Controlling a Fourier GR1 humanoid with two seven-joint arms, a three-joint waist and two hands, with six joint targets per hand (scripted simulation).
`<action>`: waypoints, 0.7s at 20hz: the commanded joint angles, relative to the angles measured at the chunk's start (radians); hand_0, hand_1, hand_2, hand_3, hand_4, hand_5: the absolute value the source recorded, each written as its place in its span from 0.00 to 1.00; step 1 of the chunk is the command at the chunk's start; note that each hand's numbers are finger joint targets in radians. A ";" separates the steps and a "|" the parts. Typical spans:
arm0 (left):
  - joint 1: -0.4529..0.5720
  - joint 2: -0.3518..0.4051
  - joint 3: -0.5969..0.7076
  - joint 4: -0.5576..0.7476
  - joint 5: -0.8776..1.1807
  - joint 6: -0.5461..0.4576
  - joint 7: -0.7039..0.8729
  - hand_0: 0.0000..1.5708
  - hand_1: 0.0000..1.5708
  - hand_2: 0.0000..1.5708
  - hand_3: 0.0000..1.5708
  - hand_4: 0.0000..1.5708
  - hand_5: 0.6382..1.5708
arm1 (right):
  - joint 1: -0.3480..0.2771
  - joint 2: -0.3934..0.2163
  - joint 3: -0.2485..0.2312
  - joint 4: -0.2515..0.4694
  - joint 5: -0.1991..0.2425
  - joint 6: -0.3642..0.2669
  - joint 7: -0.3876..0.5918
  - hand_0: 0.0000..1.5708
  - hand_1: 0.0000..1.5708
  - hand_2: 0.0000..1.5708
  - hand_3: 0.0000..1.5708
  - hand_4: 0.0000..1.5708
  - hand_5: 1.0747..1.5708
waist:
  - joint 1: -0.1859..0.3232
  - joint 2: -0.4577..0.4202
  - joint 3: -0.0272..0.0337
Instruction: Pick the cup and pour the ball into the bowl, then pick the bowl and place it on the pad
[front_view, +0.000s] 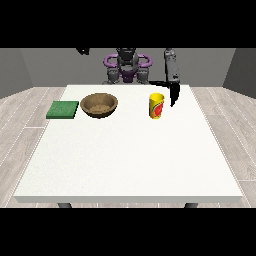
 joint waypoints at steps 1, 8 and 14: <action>0.001 0.060 0.060 0.117 0.023 -0.027 -0.066 0.00 0.00 0.00 0.00 0.00 0.84 | 0.072 -0.052 -0.050 -0.084 -0.089 0.089 0.008 0.00 0.00 0.00 0.00 0.00 0.99 | -0.068 -0.005 0.0000; -0.109 0.064 0.093 0.288 0.024 0.016 -0.175 0.00 0.00 0.00 0.00 0.00 0.85 | 0.070 -0.078 -0.107 -0.149 -0.136 0.130 0.017 0.00 0.00 0.00 0.00 0.00 0.99 | -0.117 0.060 -0.0004; -0.129 0.104 0.098 0.391 0.010 0.006 -0.241 0.00 0.00 0.00 0.00 0.00 0.83 | 0.095 -0.125 -0.201 -0.195 -0.190 0.163 0.038 0.00 0.00 0.00 0.00 0.00 0.99 | -0.116 0.075 -0.0005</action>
